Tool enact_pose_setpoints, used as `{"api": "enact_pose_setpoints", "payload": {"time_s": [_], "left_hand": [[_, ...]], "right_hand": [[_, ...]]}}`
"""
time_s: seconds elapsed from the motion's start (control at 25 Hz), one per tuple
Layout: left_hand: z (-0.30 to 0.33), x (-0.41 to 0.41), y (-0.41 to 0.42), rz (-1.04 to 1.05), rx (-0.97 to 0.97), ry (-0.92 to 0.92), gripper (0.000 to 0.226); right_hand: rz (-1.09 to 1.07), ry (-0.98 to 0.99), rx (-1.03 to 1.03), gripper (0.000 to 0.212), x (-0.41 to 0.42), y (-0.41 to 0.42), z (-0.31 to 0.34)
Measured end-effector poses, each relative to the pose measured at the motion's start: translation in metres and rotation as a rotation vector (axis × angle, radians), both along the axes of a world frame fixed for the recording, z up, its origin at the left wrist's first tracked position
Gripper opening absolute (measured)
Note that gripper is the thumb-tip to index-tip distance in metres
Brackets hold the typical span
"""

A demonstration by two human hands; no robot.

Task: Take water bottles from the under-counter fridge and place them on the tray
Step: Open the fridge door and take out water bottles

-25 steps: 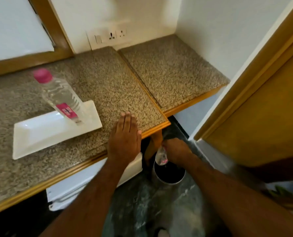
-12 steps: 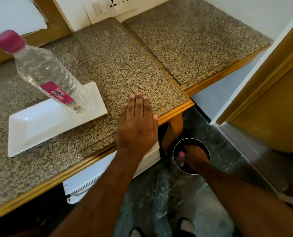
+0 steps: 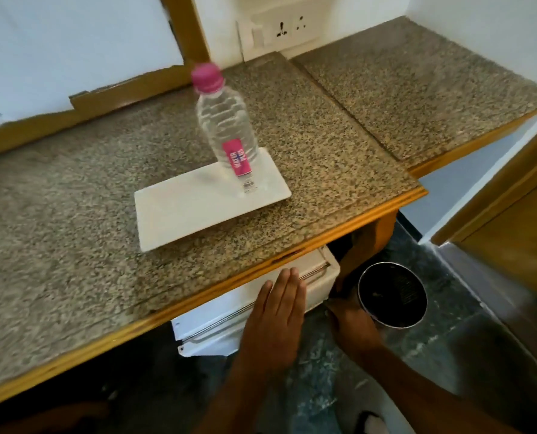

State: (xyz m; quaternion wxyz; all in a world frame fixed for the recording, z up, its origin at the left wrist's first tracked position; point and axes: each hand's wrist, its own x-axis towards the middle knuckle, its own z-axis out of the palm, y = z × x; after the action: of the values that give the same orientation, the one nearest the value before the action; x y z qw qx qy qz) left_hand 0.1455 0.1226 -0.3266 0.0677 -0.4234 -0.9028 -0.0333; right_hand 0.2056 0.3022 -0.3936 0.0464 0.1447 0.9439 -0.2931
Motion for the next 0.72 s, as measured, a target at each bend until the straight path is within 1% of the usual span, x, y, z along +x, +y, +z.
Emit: {"api": "enact_pose_setpoints", "payload": {"time_s": [0.04, 0.12, 0.2, 0.28, 0.32, 0.36, 0.4, 0.44, 0.48, 0.52, 0.6, 0.64, 0.72], "left_hand": [[-0.021, 0.003, -0.037, 0.016, -0.097, -0.047, 0.059], [-0.055, 0.000, -0.106, 0.145, -0.215, -0.137, 0.058], [-0.082, -0.009, -0.156, 0.325, -0.252, -0.247, 0.057], [-0.109, -0.021, -0.190, 0.424, -0.223, -0.353, 0.053], [-0.119, -0.027, -0.198, 0.442, -0.210, -0.392, 0.053], [-0.128, -0.035, -0.204, 0.456, -0.211, -0.428, 0.055], [-0.136, -0.041, -0.206, 0.466, -0.213, -0.468, 0.054], [-0.142, -0.046, -0.206, 0.474, -0.216, -0.491, 0.051], [-0.150, -0.050, -0.206, 0.466, -0.232, -0.483, 0.048], [-0.157, -0.051, -0.206, 0.446, -0.258, -0.454, 0.047], [-0.167, -0.049, -0.205, 0.442, -0.282, -0.426, 0.049], [-0.172, -0.046, -0.206, 0.461, -0.286, -0.441, 0.053], [-0.182, -0.041, -0.208, 0.487, -0.280, -0.450, 0.059]], "right_hand": [[0.005, 0.000, -0.015, 0.032, -0.004, -0.019, -0.009], [0.034, 0.015, -0.017, 0.035, -0.012, -0.057, -0.028], [0.136, 0.073, 0.034, 0.035, -0.020, -0.089, -0.042], [0.249, 0.123, 0.100, 0.030, -0.029, -0.118, -0.060], [0.300, 0.125, 0.122, 0.038, -0.035, -0.130, -0.067], [0.331, 0.134, 0.144, 0.050, -0.045, -0.143, -0.078], [0.349, 0.121, 0.146, 0.057, -0.055, -0.154, -0.087], [0.357, 0.088, 0.146, 0.055, -0.064, -0.165, -0.089], [0.355, 0.057, 0.116, 0.048, -0.071, -0.176, -0.094], [0.315, 0.012, 0.050, 0.041, -0.078, -0.185, -0.102], [0.195, 0.016, -0.027, 0.031, -0.088, -0.195, -0.111], [0.145, 0.035, -0.025, 0.028, -0.091, -0.198, -0.114], [0.140, 0.047, 0.014, 0.028, -0.092, -0.203, -0.120]]}}
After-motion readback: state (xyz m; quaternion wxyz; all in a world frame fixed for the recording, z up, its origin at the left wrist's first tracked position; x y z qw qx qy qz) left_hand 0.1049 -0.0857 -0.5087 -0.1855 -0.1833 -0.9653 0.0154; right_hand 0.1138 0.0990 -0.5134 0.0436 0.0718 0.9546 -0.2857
